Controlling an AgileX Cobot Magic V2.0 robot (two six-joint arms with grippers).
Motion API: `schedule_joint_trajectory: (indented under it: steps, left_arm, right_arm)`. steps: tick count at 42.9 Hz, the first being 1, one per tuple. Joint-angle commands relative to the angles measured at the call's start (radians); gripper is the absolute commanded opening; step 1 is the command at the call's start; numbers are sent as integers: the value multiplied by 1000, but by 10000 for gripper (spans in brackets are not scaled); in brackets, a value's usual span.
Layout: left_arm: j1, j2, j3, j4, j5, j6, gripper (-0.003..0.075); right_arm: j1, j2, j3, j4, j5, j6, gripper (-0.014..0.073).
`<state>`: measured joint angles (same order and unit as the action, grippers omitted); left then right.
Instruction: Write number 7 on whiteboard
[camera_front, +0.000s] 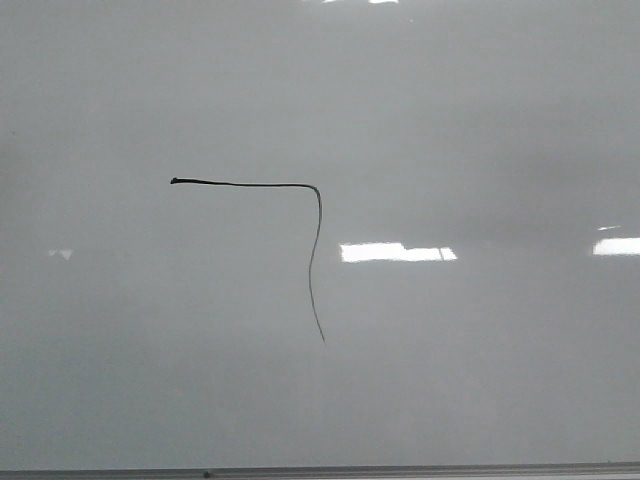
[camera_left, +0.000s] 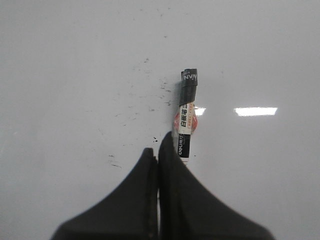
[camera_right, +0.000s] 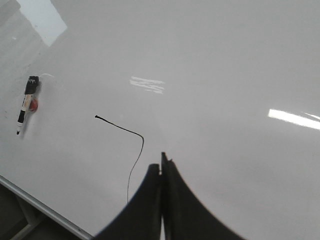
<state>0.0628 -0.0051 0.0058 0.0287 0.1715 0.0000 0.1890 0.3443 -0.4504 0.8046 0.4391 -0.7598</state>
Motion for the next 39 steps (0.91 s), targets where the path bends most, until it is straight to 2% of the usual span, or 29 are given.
schedule_joint_trajectory:
  steps: [1,15,21,25,32,39]
  left_arm:
    - [-4,-14,4,2,-90,0,-20]
    - [-4,-14,4,2,-90,0,-20]
    - [-4,-14,4,2,-90,0,-20]
    - [-4,-14,4,2,-90,0,-20]
    - [-4,-14,4,2,-90,0,-20]
    - [-4,-14,4,2,-90,0,-20]
  right_arm:
    - [-3,5,-25,28,-49,-3,-68]
    - [-3,5,-16,26,-58,-6,-68]
    - [-3,4,16,-55,-141,31,-68]
    - [-17,-9,51,-177,-201,164,-68]
    - [-108,-87,127,-445,-250,542,-68]
    - [-183,-194,227,-643,-283,760,-68]
